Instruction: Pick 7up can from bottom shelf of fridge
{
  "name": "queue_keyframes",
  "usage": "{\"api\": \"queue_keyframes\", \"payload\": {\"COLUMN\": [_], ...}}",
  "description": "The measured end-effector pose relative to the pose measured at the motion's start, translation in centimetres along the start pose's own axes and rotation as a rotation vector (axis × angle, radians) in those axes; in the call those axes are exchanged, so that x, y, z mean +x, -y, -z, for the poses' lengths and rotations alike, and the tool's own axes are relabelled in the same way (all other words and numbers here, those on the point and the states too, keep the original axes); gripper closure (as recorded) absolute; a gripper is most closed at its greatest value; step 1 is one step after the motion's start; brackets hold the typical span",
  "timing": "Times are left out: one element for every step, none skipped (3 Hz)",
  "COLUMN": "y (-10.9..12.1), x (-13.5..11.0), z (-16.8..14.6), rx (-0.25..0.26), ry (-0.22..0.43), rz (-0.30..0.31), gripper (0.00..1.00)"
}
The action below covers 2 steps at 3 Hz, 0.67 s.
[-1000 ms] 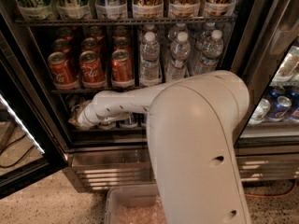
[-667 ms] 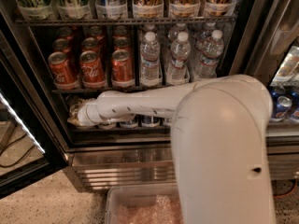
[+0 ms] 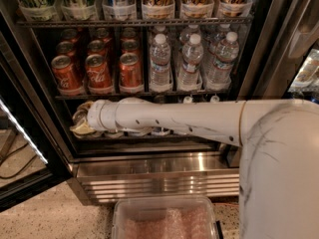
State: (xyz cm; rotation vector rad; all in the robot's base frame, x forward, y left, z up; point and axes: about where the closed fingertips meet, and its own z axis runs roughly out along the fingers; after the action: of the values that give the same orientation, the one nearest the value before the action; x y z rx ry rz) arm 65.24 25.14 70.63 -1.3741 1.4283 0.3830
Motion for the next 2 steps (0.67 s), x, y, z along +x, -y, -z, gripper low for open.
{"api": "queue_keyframes", "payload": {"y": [0.0,-0.4], "x": [0.2,0.4], "z": [0.9,1.9], "rx": [-0.005,-0.010], "ry": [0.033,0.048], "rz": [-0.038,-0.069], "gripper": [1.00,1.00]}}
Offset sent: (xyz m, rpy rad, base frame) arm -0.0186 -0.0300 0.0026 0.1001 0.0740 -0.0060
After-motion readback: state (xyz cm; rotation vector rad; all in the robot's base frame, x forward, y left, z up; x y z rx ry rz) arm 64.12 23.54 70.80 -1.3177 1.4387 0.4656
